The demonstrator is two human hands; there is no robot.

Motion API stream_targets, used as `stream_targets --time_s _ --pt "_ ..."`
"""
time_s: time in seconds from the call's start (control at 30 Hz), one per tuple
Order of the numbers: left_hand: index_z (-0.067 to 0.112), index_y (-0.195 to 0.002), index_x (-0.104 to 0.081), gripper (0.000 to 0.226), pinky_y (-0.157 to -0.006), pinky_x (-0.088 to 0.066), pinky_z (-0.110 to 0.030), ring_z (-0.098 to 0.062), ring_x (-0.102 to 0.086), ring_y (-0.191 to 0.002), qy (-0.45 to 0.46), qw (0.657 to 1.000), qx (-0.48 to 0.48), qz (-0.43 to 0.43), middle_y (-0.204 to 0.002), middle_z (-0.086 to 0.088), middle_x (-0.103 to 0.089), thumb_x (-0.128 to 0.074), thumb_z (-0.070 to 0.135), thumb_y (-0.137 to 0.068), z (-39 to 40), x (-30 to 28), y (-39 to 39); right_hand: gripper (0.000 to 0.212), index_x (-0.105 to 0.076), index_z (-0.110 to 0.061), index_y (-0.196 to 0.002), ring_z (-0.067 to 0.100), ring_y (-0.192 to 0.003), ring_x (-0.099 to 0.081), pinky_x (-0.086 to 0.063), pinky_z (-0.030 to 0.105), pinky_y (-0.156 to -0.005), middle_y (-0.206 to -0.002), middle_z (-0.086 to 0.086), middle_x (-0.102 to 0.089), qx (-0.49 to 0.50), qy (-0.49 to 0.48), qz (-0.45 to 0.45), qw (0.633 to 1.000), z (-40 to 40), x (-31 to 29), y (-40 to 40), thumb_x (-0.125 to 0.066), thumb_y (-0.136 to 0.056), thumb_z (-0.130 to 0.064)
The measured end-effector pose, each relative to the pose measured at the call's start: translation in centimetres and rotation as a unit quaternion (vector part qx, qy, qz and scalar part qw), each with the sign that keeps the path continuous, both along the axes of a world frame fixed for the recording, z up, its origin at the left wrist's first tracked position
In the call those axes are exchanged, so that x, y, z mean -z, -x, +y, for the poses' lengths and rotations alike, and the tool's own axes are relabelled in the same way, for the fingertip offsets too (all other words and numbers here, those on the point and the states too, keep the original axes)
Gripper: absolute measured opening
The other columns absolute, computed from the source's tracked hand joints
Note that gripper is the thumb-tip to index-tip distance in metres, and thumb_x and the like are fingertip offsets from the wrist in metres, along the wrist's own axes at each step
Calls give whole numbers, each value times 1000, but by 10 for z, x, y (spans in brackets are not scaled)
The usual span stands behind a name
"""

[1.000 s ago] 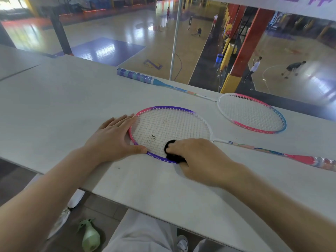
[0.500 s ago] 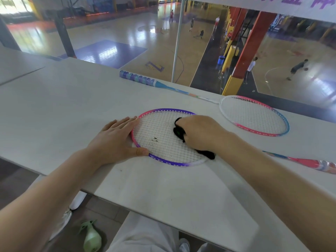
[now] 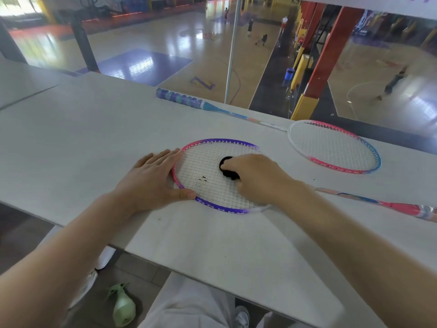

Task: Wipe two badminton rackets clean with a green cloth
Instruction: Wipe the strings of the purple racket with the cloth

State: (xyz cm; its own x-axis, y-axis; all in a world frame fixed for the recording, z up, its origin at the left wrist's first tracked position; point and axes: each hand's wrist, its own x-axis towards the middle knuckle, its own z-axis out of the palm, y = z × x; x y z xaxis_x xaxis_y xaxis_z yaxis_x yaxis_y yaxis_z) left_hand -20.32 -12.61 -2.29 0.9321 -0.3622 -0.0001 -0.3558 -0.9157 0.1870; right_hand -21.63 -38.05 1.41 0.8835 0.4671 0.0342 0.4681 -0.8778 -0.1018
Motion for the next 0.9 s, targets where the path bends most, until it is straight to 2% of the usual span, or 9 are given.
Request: stream_targets --time_s 0.07,0.17,0.23,0.3,0.4,0.5,0.6,0.77,0.9 --pt "31 -156 -3 135 -122 0 -30 -3 -3 -149 2 1000 -1 1 -163 14 -7 -10 106 -45 0 1 0 17 -57 -18 -86 18 -77 -60 -52 39 -65 -82 -3 -62 -26 -23 -4 999 0 4 21 -48 -80 -6" --pt "30 -156 -4 135 -122 1 -29 -3 -2 -149 5 1000 1 2 -163 14 -7 -10 106 -45 1 1 0 15 -52 -19 -82 17 -77 -56 -50 40 -65 -82 -5 -57 -88 -26 18 996 1 4 49 -47 -76 -6" --pt "30 -156 -2 134 -122 1 -29 -2 -1 -149 3 1000 4 5 -163 14 -5 -10 106 -46 1 0 -1 14 -53 -18 -84 15 -79 -55 -49 39 -67 -83 -6 -57 -117 -31 42 992 -2 -1 58 -46 -78 -7" --pt "30 -156 0 135 -122 2 -29 -2 1 -149 -3 1000 7 9 -163 14 -3 -7 106 -45 1 0 -1 22 -57 -16 -93 16 -86 -58 -50 40 -72 -92 -4 -62 -121 -42 52 990 -6 -6 56 -44 -78 -8" --pt "30 -156 0 136 -122 2 -29 -2 1 -149 -2 1000 7 12 -163 13 -3 -6 106 -44 0 -1 1 32 -60 -15 -108 21 -99 -61 -52 44 -79 -110 -1 -66 -108 -17 28 994 -7 -5 42 -44 -81 -13" --pt "29 -156 0 136 -122 2 -29 -3 0 -149 -1 1000 6 11 -163 12 -4 -7 106 -44 0 -2 1 26 -60 -17 -110 23 -94 -63 -54 41 -76 -109 -2 -67 -81 27 -13 996 -4 -1 20 -47 -88 -20" --pt "30 -156 -1 135 -122 1 -30 -3 -1 -149 -1 1000 7 -1 -163 13 -5 -7 106 -45 0 1 1 24 -60 -18 -110 23 -94 -62 -54 41 -77 -106 0 -67 -40 52 -11 998 -2 -4 -5 -47 -91 -22" --pt "30 -156 -2 128 -122 1 -30 -3 0 -149 -1 1000 10 -6 -163 14 -5 -13 102 -51 0 2 0 33 -59 -18 -124 25 -104 -59 -52 43 -89 -118 5 -64 29 64 14 997 -1 -12 -49 -51 -92 -16" --pt "29 -156 -3 128 -122 1 -30 -4 -1 -149 -5 1000 8 -9 -163 13 -5 -13 102 -52 1 2 0 27 -64 -17 -115 22 -98 -60 -53 41 -89 -112 5 -66 42 52 24 997 8 -5 -66 -51 -92 -16"
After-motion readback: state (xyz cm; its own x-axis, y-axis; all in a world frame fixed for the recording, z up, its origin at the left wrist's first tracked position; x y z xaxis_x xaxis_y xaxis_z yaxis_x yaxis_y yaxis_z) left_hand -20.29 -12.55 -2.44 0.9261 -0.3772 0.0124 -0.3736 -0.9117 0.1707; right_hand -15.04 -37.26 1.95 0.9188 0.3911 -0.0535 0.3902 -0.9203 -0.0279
